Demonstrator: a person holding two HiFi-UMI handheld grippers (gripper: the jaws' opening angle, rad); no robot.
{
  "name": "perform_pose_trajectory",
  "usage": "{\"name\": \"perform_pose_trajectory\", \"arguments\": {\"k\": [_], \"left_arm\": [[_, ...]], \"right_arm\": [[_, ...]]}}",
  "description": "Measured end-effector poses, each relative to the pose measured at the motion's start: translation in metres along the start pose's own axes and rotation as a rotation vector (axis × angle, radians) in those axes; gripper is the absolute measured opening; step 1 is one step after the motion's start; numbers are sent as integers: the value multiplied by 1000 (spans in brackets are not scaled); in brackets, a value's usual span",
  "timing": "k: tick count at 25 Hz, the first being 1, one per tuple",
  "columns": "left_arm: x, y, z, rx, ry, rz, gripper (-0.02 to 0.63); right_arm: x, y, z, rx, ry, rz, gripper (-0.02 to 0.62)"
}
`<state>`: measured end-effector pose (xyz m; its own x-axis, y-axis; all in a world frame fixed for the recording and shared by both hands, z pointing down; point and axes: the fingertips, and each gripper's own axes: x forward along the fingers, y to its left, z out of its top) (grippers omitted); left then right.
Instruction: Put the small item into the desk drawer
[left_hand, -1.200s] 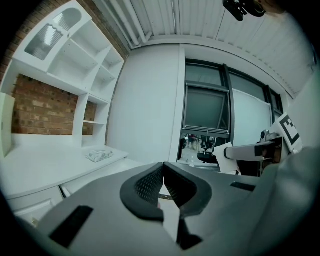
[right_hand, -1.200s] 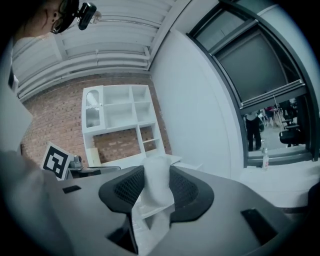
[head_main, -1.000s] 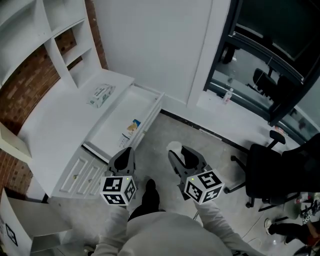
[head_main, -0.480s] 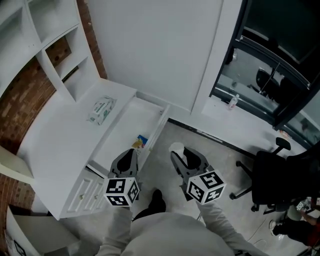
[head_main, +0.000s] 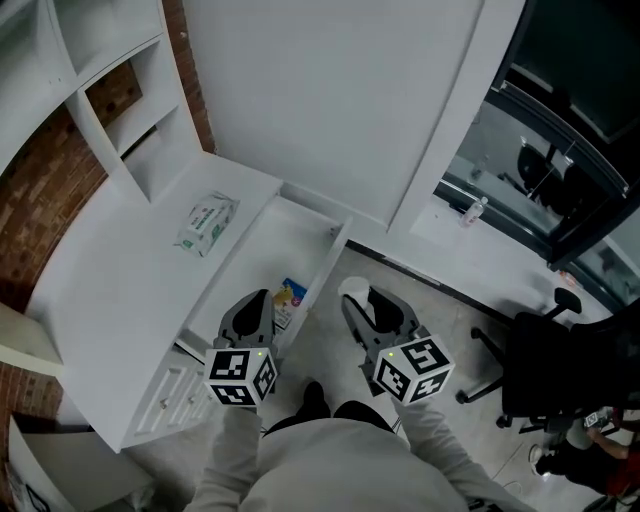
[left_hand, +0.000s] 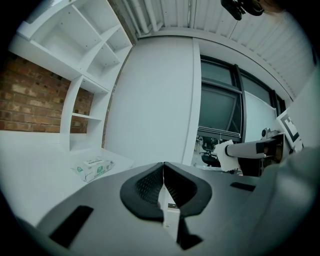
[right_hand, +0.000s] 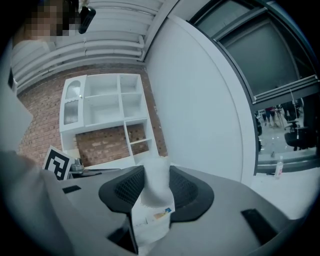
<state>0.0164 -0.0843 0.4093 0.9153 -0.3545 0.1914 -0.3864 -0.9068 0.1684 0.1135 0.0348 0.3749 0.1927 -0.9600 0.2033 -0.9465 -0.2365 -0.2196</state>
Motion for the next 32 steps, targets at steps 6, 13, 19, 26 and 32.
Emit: {"name": "perform_pose_trajectory", "arguments": {"k": [6, 13, 19, 26, 32], "left_arm": [[8, 15, -4, -13, 13, 3, 20], [19, 29, -1, -17, 15, 13, 20], [39, 40, 2, -20, 15, 37, 20], [66, 57, 8, -21, 19, 84, 20], [83, 77, 13, -41, 14, 141, 20]], "right_arm": [[19, -1, 4, 8, -2, -3, 181], [39, -6, 11, 2, -7, 10, 181], [64, -17, 21, -6, -8, 37, 181], [105, -32, 36, -20, 1, 87, 181], [145, -38, 45, -39, 25, 154, 181]]}}
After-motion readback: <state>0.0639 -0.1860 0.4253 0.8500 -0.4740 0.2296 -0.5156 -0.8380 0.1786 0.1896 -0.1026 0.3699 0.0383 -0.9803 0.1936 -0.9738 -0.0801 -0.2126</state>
